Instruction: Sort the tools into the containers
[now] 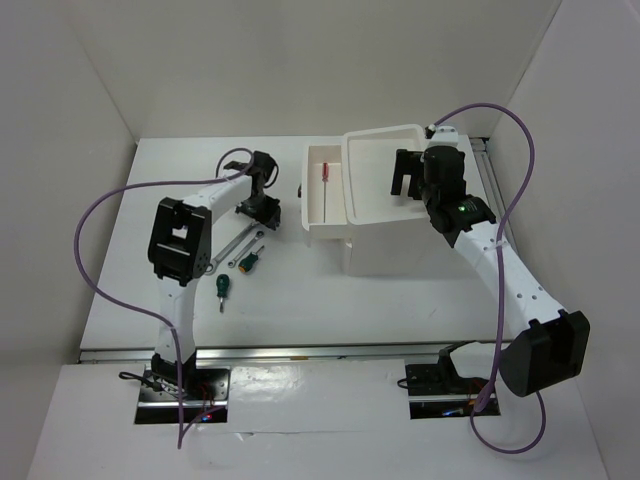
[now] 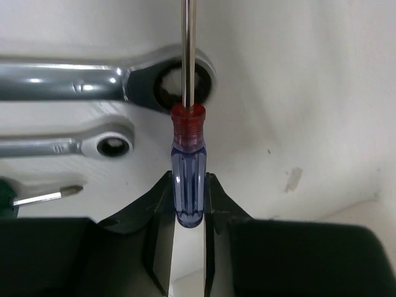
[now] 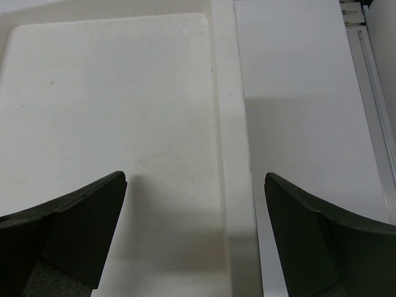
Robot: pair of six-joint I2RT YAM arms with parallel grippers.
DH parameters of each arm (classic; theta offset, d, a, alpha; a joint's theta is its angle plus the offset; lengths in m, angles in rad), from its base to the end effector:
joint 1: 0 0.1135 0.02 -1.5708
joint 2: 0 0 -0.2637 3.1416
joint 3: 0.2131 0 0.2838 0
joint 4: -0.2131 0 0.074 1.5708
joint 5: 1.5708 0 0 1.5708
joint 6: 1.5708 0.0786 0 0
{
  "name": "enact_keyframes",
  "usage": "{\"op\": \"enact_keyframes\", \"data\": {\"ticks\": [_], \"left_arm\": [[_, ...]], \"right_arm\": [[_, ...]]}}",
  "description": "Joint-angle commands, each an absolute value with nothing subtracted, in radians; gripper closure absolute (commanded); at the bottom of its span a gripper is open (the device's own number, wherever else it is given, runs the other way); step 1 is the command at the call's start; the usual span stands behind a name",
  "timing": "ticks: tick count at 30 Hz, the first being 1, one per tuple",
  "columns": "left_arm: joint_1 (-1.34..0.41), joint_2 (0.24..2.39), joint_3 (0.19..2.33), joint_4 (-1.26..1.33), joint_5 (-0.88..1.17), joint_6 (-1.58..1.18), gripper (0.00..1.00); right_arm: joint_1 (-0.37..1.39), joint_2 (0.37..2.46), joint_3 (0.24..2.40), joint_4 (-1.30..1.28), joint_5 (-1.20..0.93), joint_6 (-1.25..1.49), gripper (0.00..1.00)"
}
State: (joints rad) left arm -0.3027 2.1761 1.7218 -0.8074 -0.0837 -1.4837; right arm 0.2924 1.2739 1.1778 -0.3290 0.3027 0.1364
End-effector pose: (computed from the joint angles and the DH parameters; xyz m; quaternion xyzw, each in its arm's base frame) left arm 0.4716 -0.1404 0.1175 -0.5550 0.8165 -0.0939 0.1286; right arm 0.3519 0.0815 0.3373 0.0167 0.8346 -0.0098 0.5505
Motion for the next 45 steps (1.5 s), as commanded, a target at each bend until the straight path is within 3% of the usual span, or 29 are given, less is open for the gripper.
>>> {"op": "enact_keyframes", "data": {"ticks": [1, 9, 14, 15, 20, 33, 35, 38, 42, 45], "left_arm": [[-0.318, 2.024, 1.790, -0.824, -0.090, -1.411, 1.00], [-0.316, 1.769, 1.862, -0.689, -0.157, -1.001, 1.00], [-0.284, 1.720, 1.940, -0.695, 0.111, -0.724, 1.00], [-0.284, 1.720, 1.971, -0.695, 0.226, -0.709, 1.00], [-0.380, 1.720, 1.971, -0.715, 0.337, -0.683, 1.00], [-0.524, 1.743, 1.873, -0.704, 0.261, -0.738, 1.00], [-0.548, 1.743, 1.853, -0.693, 0.217, -0.738, 0.86], [-0.572, 1.752, 1.853, -0.683, 0.207, -0.738, 0.74], [-0.592, 1.772, 1.862, -0.683, 0.210, -0.749, 0.00], [-0.601, 1.738, 1.862, -0.657, 0.186, -0.749, 0.00]], "right_arm": [[0.296, 1.301, 1.121, -0.468, 0.285, 0.169, 0.00], [0.305, 1.301, 1.121, -0.477, 0.285, 0.169, 0.00], [0.305, 1.301, 1.121, -0.477, 0.294, 0.169, 0.00], [0.305, 1.301, 1.121, -0.477, 0.295, 0.169, 0.00], [0.305, 1.301, 1.121, -0.477, 0.304, 0.169, 0.00], [0.305, 1.301, 1.112, -0.477, 0.313, 0.169, 0.00], [0.305, 1.301, 1.112, -0.477, 0.313, 0.169, 0.00], [0.305, 1.292, 1.112, -0.477, 0.313, 0.169, 0.00], [0.305, 1.292, 1.112, -0.477, 0.304, 0.169, 0.00], [0.305, 1.292, 1.112, -0.477, 0.304, 0.169, 0.00]]}}
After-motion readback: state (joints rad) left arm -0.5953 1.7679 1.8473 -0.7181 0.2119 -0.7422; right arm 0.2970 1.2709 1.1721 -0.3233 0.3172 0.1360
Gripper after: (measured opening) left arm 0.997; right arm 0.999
